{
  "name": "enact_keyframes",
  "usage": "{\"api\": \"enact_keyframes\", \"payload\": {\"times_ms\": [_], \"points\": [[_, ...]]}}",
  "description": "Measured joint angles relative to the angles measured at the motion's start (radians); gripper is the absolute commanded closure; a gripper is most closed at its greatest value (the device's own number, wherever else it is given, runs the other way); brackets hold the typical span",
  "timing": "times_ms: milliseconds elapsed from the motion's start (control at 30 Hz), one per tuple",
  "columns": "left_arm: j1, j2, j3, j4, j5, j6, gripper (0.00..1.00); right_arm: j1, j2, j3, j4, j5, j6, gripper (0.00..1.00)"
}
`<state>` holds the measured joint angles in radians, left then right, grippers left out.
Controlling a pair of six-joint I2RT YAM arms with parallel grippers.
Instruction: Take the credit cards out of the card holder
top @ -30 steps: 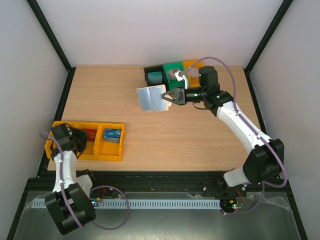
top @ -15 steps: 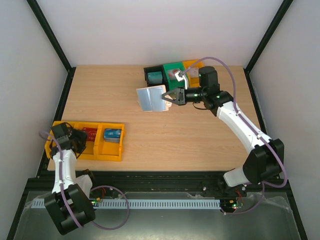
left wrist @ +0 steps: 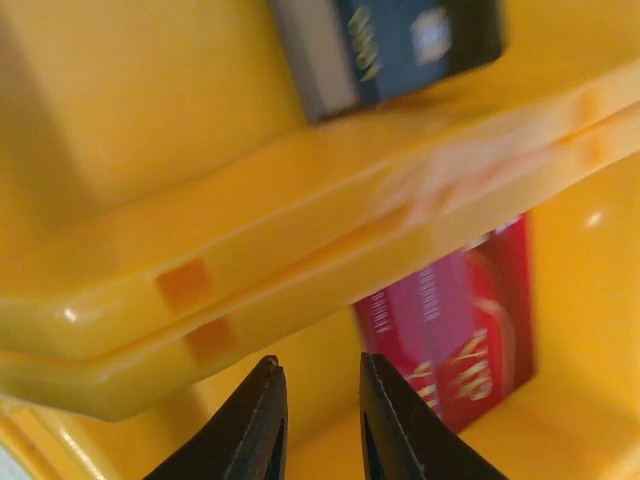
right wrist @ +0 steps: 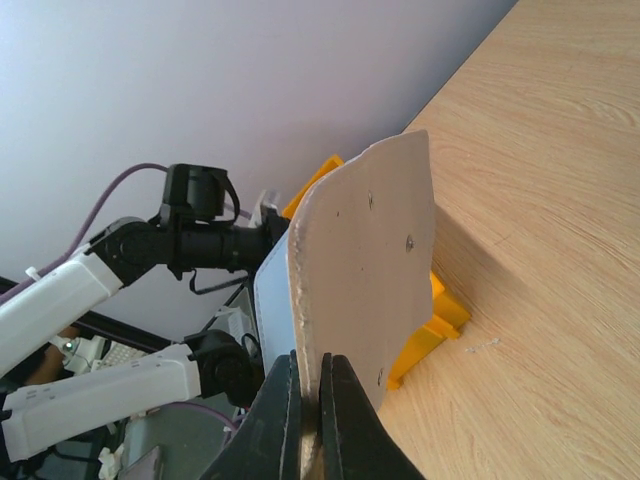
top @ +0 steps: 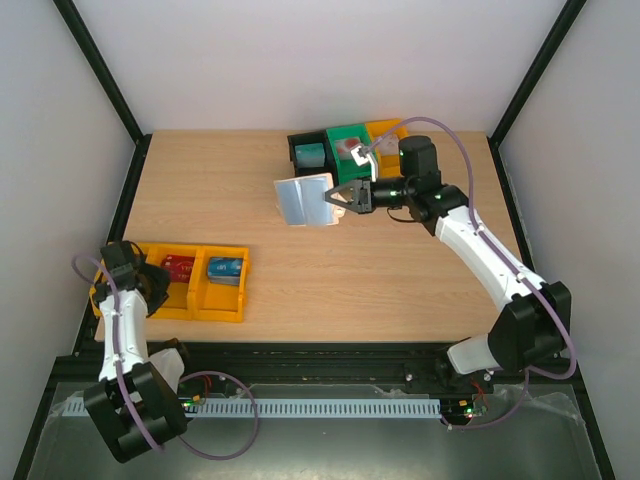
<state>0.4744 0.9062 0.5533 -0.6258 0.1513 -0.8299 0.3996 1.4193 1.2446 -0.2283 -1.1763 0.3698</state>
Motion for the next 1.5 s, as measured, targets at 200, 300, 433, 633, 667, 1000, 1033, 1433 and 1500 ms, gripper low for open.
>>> {"api": "enact_keyframes", "payload": {"times_ms": [200, 300, 433, 633, 667, 1000, 1033, 1433, 1500], "points": [[0.000, 0.039, -0.044, -0.003, 0.040, -0.001, 0.85, 0.000, -0.006, -0.002, -0.012, 0.002, -0.018, 0.98], [0.000, 0.051, -0.050, 0.018, 0.056, 0.001, 0.87, 0.000, -0.005, -0.006, -0.013, 0.001, -0.024, 0.98], [0.000, 0.084, -0.064, 0.035, 0.058, 0.000, 0.88, 0.000, 0.002, -0.008, -0.026, 0.000, -0.040, 0.98], [0.000, 0.132, -0.071, 0.100, 0.054, -0.009, 0.89, 0.000, 0.050, -0.006, -0.041, 0.000, -0.058, 0.98], [-0.001, 0.139, -0.076, 0.111, 0.055, -0.013, 0.89, 0.000, 0.062, -0.001, -0.050, -0.001, -0.060, 0.98], [-0.001, 0.185, -0.136, 0.256, 0.072, -0.073, 0.86, 0.000, 0.116, 0.063, -0.075, -0.009, -0.075, 0.98], [-0.003, 0.185, -0.140, 0.270, 0.074, -0.079, 0.86, 0.000, 0.116, 0.063, -0.076, -0.010, -0.075, 0.98], [-0.035, 0.208, -0.177, 0.449, 0.087, -0.140, 0.84, 0.000, 0.116, 0.061, -0.078, -0.010, -0.074, 0.98], [-0.039, 0.220, -0.178, 0.475, 0.088, -0.147, 0.83, 0.000, 0.116, 0.056, -0.077, -0.010, -0.073, 0.98]]}}
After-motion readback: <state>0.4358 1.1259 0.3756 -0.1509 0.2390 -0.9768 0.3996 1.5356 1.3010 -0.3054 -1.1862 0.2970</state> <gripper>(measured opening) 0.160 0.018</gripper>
